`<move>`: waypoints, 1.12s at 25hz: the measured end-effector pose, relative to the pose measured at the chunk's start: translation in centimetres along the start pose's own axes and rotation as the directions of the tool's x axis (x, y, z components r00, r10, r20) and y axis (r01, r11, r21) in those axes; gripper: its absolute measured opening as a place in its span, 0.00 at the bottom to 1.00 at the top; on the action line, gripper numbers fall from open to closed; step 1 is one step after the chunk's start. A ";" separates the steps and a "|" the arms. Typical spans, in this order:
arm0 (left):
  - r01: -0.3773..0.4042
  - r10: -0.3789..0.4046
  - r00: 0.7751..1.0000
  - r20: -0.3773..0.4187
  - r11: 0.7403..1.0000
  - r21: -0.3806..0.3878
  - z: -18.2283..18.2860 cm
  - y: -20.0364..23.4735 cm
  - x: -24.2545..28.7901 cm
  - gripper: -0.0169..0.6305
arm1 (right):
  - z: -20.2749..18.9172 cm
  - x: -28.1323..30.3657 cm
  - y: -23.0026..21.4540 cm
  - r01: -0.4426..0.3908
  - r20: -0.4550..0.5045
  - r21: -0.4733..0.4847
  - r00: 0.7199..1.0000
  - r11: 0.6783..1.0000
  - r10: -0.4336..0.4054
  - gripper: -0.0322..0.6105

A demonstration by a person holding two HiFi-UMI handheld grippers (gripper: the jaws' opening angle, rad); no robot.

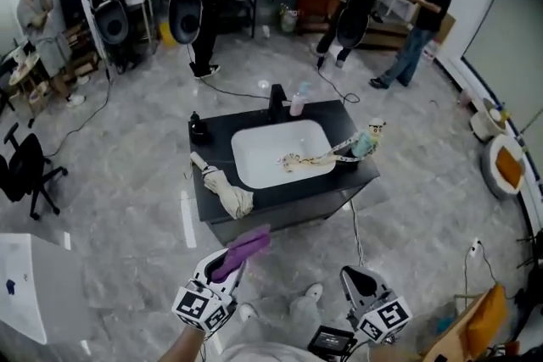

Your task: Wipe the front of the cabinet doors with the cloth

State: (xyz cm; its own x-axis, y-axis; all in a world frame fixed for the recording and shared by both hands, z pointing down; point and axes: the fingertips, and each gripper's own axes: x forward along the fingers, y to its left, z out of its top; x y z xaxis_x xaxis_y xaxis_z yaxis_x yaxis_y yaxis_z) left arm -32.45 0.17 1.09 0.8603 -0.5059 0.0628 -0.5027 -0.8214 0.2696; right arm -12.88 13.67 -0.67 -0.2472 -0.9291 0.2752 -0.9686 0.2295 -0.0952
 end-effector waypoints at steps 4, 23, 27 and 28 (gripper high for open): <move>0.008 -0.008 0.999 0.039 1.000 -0.002 3.1 -3.2 -3.3 0.17 | 2.6 -5.6 2.0 0.097 0.082 0.053 0.992 0.994 -0.101 0.09; -0.029 0.015 0.985 0.172 0.996 0.079 7.7 -20.3 -10.6 0.17 | 3.9 -17.2 6.7 -0.007 0.257 0.048 0.966 0.999 -0.006 0.09; -0.051 0.045 0.993 0.110 0.997 0.049 4.4 -24.9 -12.8 0.17 | 0.3 -21.6 7.4 -0.042 0.220 0.077 0.975 0.996 0.024 0.09; -0.061 0.056 0.994 0.096 0.997 0.048 3.8 -25.6 -13.5 0.17 | -0.7 -22.3 7.5 -0.048 0.216 0.087 0.976 0.995 0.029 0.09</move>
State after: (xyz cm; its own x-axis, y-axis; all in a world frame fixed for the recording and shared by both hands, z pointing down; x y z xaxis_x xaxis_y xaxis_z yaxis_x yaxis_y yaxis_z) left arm -31.48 27.05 -10.28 0.8185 -0.5743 -0.0148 -0.5578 -0.8006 0.2189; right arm -14.69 36.30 -6.85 -0.2633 -0.9629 0.0590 -0.9497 0.2480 -0.1909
